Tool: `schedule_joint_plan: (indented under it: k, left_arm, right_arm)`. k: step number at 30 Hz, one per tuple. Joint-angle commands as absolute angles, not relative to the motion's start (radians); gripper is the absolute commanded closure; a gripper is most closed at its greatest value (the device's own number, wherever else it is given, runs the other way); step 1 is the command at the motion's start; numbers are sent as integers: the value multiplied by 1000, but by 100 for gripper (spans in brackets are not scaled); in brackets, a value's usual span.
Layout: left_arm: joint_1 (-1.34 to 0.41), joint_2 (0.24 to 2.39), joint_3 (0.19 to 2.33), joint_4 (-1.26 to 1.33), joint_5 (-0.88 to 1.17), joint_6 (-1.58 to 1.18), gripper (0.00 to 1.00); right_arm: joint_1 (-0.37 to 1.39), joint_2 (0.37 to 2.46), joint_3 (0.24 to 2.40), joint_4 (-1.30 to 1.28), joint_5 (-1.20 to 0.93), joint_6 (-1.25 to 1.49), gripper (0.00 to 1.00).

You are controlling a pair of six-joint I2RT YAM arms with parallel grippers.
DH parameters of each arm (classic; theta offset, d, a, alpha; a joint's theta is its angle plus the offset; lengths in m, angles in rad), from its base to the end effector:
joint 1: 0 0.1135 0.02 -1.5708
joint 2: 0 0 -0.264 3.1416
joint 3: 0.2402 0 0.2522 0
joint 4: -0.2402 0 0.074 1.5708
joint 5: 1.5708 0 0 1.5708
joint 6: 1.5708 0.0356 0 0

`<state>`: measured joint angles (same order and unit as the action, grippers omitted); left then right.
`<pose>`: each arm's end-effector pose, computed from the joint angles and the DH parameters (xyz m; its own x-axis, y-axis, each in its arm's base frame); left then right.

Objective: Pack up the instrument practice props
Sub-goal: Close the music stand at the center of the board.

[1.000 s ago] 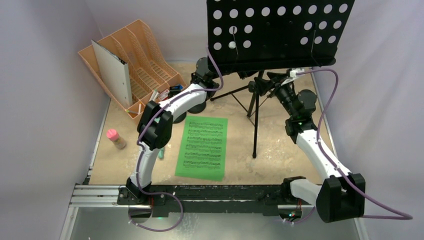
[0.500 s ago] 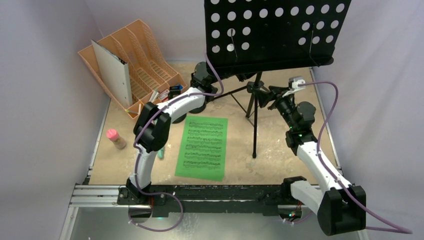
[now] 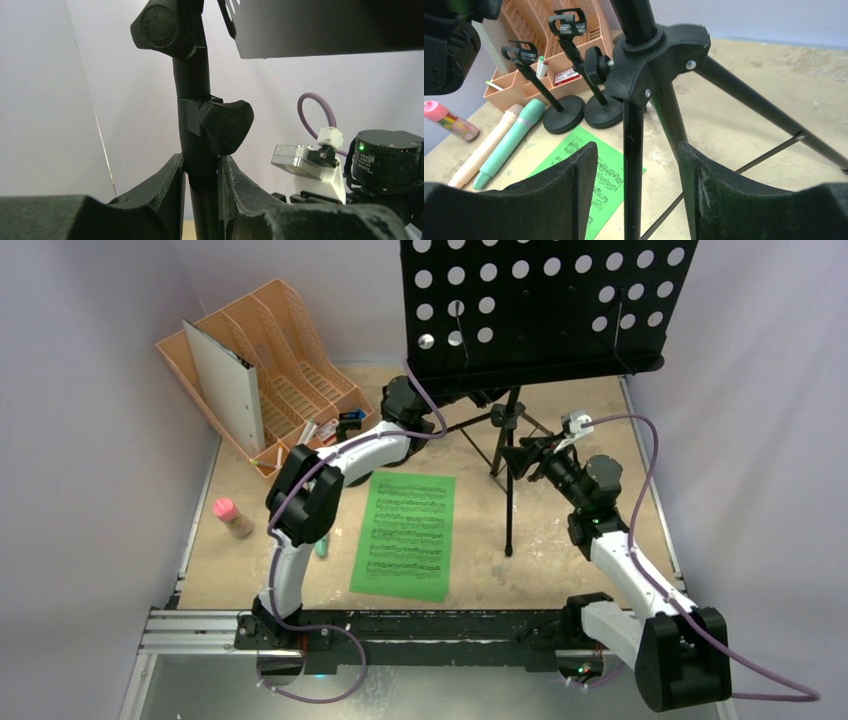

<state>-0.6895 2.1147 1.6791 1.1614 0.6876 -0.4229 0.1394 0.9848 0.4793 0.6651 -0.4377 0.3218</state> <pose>0.3559 -0.3228 0.3578 0.1149 -0.5058 -0.8550 0.9925 0.0950 0.0772 0.2180 0.0458 0.2842 -0.0216 0.2862 -0.9579 -0.5623 0.7888 0.2484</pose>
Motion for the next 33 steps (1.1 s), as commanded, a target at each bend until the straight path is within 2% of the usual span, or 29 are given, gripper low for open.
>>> schedule_joint_plan:
  k: [1,8,15,25,33]
  left_arm:
    - [-713,2151,1590,1060,830,-364,100]
    - [-717,2154,1577,1039,824,-356,100]
    - [-716,2153,1658,945,835,-320,100]
    - [-723,2159,1699,910,848,-300,100]
    - [-726,2173,1709,924,848,-307,100]
  right_arm:
    - [143,1020,467,754,-498,348,41]
    - [145,1090,463,873,-546,381,63]
    - [147,1123,510,924,-518,364,80]
    - [144,1126,574,947,-432,303,96]
    - [143,1143,596,1012,-381,271,99]
